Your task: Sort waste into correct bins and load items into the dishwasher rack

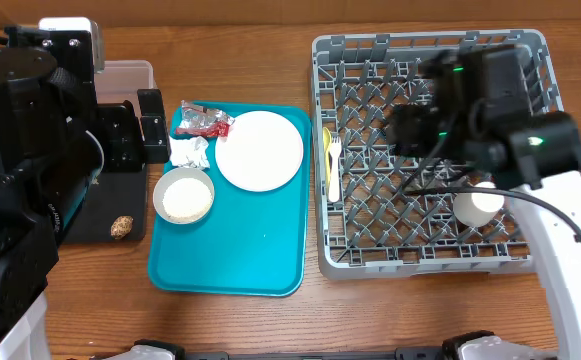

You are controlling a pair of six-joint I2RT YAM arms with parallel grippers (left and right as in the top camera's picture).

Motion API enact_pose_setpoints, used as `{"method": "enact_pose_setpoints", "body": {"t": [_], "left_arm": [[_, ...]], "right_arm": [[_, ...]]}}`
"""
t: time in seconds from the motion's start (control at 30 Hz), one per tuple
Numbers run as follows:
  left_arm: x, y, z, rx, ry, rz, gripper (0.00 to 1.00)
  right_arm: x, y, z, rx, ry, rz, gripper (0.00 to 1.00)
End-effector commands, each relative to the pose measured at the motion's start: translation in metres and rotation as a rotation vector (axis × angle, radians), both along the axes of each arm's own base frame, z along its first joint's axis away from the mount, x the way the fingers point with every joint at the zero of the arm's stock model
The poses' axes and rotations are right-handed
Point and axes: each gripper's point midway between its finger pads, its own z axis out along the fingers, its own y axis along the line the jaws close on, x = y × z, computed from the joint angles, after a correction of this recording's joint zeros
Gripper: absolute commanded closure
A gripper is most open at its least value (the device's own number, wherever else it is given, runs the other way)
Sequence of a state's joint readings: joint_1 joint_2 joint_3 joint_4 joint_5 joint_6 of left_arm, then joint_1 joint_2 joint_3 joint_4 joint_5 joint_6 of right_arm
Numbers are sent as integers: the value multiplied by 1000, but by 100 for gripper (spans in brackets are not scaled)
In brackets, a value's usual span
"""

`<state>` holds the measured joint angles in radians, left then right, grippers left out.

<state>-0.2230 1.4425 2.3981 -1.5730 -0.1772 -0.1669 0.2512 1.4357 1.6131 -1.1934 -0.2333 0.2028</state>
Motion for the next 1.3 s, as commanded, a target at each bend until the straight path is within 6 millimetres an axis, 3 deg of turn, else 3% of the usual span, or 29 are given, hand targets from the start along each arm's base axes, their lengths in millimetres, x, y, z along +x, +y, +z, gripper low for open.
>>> {"method": "enact_pose_setpoints", "body": {"t": [0.0, 0.07, 0.2, 0.27, 0.4, 0.57, 0.73, 0.9, 0.93, 1.07, 1.1, 1.27], "left_arm": [[0, 1, 3, -12, -11, 18, 0], [0, 1, 3, -12, -11, 18, 0], [0, 1, 3, -9, -11, 20, 0], [0, -2, 3, -29, -10, 9, 0], [-1, -11, 2, -66, -1, -28, 0], [-6, -21, -7, -93, 50, -78, 0], [2, -30, -74, -145, 325, -21, 0], [13, -32, -146, -210, 551, 146, 1], [22, -43, -172, -228, 607, 125, 4], [39, -63, -227, -268, 711, 126, 7], [44, -70, -249, -291, 760, 141, 12], [63, -79, -312, -330, 860, 240, 29]], "right_arm": [[-10, 45, -5, 54, 46, 87, 43], [-12, 69, -16, 44, 63, 149, 45], [-13, 100, -38, 14, 94, 216, 47], [-10, 108, -47, -10, 92, 228, 47], [-1, 123, -38, 26, 30, 247, 45], [0, 122, -38, 18, 24, 241, 45], [11, 104, -40, 5, 33, 161, 45], [27, 53, -41, -25, 77, -53, 46], [30, 40, -33, -4, 69, -83, 46], [34, 9, -3, 17, -13, -139, 44], [31, 2, 7, 25, -39, -152, 43], [20, -8, 27, 41, -87, -172, 42]]}}
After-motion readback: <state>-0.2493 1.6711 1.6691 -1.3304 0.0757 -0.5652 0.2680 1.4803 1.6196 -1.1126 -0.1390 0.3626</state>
